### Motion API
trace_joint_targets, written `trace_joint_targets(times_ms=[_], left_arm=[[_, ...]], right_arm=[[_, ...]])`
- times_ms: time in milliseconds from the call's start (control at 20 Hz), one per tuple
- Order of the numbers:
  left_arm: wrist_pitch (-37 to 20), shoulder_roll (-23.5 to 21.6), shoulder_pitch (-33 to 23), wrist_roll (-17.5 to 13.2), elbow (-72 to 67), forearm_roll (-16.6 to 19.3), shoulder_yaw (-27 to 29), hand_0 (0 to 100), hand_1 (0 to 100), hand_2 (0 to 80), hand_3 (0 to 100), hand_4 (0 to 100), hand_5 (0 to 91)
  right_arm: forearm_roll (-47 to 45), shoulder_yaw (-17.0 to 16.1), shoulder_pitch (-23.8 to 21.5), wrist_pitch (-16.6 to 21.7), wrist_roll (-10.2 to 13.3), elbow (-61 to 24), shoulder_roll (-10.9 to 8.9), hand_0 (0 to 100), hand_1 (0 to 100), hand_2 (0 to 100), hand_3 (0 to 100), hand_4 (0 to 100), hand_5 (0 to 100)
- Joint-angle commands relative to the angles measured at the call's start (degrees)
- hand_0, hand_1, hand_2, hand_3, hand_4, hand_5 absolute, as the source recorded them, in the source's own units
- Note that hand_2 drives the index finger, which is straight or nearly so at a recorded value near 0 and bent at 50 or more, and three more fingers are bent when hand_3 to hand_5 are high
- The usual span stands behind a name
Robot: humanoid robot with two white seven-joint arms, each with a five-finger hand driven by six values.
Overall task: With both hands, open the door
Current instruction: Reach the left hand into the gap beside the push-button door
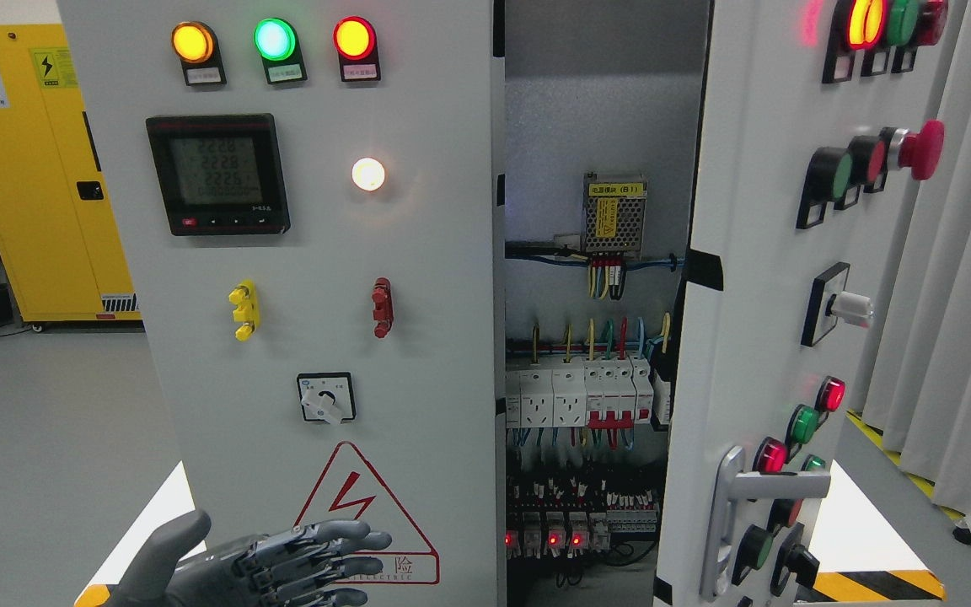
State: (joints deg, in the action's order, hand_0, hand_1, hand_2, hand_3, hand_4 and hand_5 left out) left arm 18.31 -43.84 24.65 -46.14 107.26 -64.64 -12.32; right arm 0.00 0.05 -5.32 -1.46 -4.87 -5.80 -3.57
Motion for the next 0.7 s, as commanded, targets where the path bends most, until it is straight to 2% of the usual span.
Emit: trace_joint_targets(times_ms=[0,100,250,451,651], left_arm=[[2.60,4.45,15.22,0.17,-1.08,-1.80,-10.69,0,0,0.0,0,0,0.0],[4.80,7.97,20.24,0.34,-4.07,-1.72,-12.63,0,0,0.0,0,0,0.0],[7.70,12.71,24.55,0.70,-6.80,-1.19,-12.82,0,0,0.0,0,0,0.0],[8.23,15.89,29.30,0.79,-10.83,0.04,-14.65,0,0,0.0,0,0,0.0],[10.25,21.07,34.22,1.48,-16.98,0.13,-16.42,0,0,0.0,0,0,0.0]], right_arm=[[-1.23,1.80,-0.04,-0.04,0.04,0.00,0.05,20,12,0,0,0,0],[-1.23,1.80,-0.04,-0.04,0.04,0.00,0.05,20,12,0,0,0,0],[-1.23,1.80,0.05,-0.04,0.04,0.00,0.05,20,12,0,0,0,0],[-1.23,1.80,-0.04,-0.04,0.04,0.00,0.05,20,12,0,0,0,0],[-1.23,1.80,0.05,-0.04,0.04,0.00,0.05,20,12,0,0,0,0]])
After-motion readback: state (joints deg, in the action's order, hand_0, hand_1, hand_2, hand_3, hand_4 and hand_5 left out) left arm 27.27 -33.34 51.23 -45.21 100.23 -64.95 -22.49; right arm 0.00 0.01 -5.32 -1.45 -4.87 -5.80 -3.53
